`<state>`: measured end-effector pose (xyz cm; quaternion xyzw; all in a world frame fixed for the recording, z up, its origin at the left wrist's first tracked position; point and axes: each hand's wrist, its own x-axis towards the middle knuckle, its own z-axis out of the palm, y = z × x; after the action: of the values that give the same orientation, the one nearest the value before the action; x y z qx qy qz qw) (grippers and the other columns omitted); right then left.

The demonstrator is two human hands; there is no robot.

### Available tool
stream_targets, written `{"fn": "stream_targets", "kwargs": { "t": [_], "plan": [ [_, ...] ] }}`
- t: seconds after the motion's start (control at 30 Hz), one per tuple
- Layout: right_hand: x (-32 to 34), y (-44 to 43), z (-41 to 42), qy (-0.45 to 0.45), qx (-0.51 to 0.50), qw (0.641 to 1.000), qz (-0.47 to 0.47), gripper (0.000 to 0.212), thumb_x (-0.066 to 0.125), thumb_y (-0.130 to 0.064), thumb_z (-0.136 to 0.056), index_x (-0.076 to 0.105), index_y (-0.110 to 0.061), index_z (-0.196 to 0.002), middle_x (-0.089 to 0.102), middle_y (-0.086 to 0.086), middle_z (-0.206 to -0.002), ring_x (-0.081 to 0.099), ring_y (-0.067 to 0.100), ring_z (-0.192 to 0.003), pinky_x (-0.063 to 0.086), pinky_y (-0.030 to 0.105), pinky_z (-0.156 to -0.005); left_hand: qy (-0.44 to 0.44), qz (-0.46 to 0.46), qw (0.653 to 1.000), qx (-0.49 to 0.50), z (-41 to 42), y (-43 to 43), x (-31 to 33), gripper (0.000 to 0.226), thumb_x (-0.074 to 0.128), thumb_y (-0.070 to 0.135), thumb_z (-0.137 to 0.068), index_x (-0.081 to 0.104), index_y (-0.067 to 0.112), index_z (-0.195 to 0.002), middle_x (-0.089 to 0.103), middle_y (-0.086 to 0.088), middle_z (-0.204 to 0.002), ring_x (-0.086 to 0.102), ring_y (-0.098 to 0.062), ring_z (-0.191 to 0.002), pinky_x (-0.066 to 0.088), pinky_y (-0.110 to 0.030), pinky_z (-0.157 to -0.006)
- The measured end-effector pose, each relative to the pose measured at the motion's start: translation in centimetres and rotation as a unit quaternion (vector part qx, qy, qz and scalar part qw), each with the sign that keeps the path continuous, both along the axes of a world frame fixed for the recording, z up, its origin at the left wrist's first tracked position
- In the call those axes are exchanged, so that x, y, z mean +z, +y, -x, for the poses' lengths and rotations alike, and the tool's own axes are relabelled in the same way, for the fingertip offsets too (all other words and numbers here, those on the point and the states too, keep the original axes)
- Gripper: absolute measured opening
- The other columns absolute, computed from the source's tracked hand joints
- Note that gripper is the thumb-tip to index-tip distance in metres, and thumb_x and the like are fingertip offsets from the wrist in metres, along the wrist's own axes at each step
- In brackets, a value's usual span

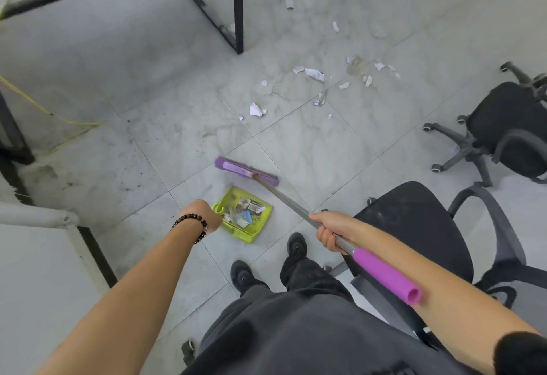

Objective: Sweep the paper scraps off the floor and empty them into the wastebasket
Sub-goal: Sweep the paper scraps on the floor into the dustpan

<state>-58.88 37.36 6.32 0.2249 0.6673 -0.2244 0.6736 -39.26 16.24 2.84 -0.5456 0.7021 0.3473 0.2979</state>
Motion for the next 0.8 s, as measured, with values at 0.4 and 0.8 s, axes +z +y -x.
{"fn": "stream_targets", "kwargs": {
  "t": [0.4, 0.8],
  "plan": [
    [-0.7, -5.4, 5.3, 0.175, -0.06, 0.978, 0.093, 0.032, 0.058, -0.025, -0.096, 0.051, -0.006, -0.071, 0.037, 0.0, -0.039, 0.031, 0.008, -0.028, 0.025, 0.013, -0.031, 0.028, 0.056, 0.998, -0.002, 4.5, -6.5, 2.1, 0.025, 0.053, 0.012, -0.084, 0.037, 0.011, -0.064, 0.04, -0.003, -0.057, 0.037, -0.02, -0.048, 0.03, -0.02, -0.046],
    [-8.3, -21.3, 26.8, 0.252, 0.046, 0.964, 0.068, 0.023, 0.051, -0.018, -0.085, 0.06, -0.003, -0.07, 0.055, 0.012, -0.052, 0.051, 0.025, -0.048, 0.044, 0.032, -0.057, -0.013, 0.065, 0.997, 0.045, 21.6, -23.7, -1.0, 0.01, 0.056, 0.015, -0.076, 0.049, 0.012, -0.07, 0.042, -0.004, -0.059, 0.038, -0.022, -0.052, 0.032, -0.026, -0.052]
  ]
}}
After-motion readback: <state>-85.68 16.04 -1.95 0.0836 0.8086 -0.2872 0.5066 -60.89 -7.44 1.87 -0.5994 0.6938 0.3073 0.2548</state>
